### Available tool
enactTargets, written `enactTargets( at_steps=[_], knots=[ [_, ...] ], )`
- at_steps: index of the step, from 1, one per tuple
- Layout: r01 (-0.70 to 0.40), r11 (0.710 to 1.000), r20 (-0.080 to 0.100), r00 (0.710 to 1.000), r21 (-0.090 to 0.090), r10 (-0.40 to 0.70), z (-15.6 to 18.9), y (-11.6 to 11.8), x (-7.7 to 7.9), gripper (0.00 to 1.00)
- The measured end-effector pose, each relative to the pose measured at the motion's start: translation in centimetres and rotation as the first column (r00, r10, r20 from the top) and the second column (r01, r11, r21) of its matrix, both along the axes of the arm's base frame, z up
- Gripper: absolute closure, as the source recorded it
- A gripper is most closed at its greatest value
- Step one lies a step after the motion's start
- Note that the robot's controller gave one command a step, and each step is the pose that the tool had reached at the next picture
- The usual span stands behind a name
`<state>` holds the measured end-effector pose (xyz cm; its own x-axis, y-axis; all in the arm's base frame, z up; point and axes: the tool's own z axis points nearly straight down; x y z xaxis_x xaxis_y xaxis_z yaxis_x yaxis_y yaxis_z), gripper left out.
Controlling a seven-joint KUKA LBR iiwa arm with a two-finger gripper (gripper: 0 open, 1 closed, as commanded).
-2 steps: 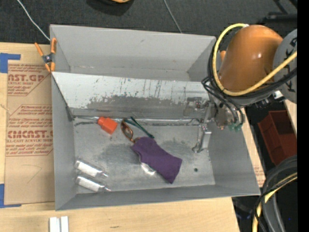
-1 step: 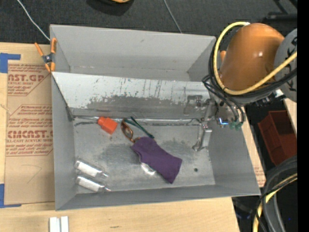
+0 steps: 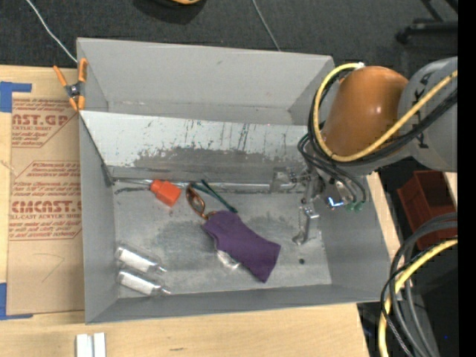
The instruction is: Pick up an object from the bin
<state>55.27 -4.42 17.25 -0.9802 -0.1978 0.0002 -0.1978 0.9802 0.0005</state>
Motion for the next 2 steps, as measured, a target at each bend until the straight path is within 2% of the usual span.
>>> enactTargets(
  at_steps=[1, 2],
  knots=[
    [-0.113, 0.994, -0.001, 0.994, 0.002, 0.113, -5.7, 6.1, -6.5, 0.00],
    [-0.459, 0.888, 0.007, 0.888, -0.001, 0.459, -9.6, 6.8, 1.8, 1.00]
  ],
)
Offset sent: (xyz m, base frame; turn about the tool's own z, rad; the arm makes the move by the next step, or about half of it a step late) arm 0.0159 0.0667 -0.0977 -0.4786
